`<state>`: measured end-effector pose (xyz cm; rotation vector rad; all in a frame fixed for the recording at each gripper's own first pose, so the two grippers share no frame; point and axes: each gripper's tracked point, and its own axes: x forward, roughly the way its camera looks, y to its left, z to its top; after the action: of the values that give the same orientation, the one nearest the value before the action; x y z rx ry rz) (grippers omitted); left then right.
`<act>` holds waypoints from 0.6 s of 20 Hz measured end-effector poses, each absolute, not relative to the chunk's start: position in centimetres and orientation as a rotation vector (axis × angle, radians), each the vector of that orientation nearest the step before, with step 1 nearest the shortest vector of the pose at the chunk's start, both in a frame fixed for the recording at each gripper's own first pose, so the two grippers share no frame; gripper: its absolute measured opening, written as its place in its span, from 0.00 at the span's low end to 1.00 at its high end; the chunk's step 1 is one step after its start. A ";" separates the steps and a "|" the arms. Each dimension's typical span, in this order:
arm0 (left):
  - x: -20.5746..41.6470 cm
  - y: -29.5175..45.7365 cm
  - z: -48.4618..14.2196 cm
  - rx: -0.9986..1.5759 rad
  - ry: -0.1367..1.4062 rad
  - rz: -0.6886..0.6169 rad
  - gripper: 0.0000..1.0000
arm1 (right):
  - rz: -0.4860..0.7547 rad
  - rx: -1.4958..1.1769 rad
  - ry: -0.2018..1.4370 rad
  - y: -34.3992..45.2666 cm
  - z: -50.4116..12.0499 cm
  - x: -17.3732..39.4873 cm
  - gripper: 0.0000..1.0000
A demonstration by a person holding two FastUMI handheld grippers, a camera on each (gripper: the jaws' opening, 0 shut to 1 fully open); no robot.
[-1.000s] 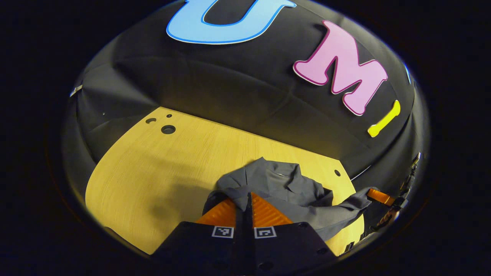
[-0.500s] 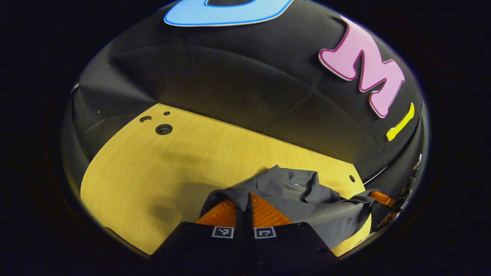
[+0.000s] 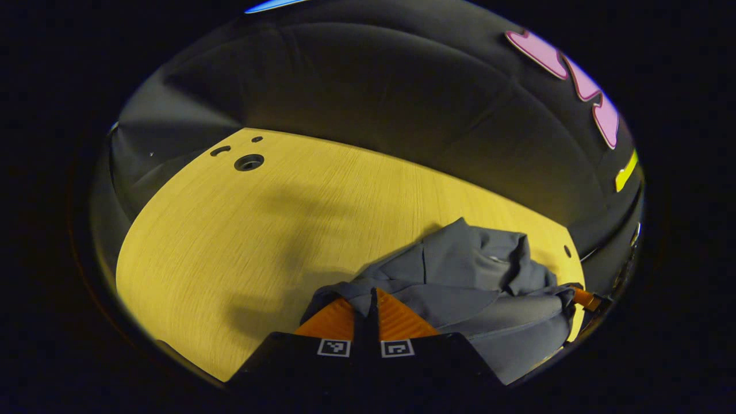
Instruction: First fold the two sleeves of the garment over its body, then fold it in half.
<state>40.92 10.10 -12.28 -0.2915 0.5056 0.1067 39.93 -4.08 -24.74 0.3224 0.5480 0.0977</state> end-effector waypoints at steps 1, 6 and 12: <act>41.1 10.0 -12.5 -0.273 0.511 0.111 0.05 | 0.095 0.335 0.560 -4.1 -25.2 40.0 0.06; 41.0 9.8 -12.8 -0.211 0.512 0.127 0.10 | 0.080 0.411 0.614 -4.5 -25.9 39.7 0.24; 38.7 10.9 -10.2 -0.127 0.469 0.159 0.65 | 0.035 0.389 0.589 -7.1 -24.1 37.8 0.55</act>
<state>38.72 10.92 -10.23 -0.1272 0.4689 0.1588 37.78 -7.05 -24.12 0.3893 0.5890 0.0345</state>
